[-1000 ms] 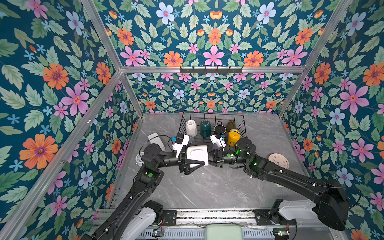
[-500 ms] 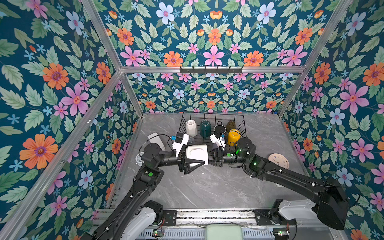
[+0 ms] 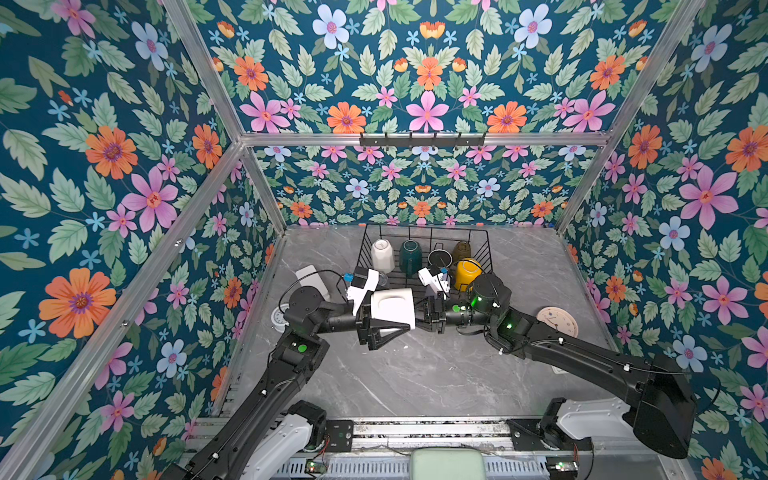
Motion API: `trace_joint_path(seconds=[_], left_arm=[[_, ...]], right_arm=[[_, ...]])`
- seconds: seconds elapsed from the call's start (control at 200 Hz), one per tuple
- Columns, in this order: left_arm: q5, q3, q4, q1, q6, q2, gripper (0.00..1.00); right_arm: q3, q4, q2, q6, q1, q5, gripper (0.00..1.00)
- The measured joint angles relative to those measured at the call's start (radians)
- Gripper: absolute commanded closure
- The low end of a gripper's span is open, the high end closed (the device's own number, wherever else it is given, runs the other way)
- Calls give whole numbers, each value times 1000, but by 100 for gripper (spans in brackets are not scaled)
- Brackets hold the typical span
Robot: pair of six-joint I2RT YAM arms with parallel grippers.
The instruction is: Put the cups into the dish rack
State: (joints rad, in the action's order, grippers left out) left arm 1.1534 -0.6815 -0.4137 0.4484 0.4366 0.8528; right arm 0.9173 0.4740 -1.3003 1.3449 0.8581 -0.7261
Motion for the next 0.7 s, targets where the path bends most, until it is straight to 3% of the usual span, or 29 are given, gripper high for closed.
trace_joint_path(seconds=[0.115,0.255,0.455,0.7], left_arm=[[-2,-6,3,0,0,5,34],[0,-15,17,0,1,8,67],[-8,-25,32,2,-2,6,100],[-45,-43,79,2,-21,-3,100]], right_arm=[[0,1,0,5,0,5,100],[-3,2,2,10,0,8,97],[-11,17,13,8,3,15,74],[-24,16,44,-2,4,10,58]])
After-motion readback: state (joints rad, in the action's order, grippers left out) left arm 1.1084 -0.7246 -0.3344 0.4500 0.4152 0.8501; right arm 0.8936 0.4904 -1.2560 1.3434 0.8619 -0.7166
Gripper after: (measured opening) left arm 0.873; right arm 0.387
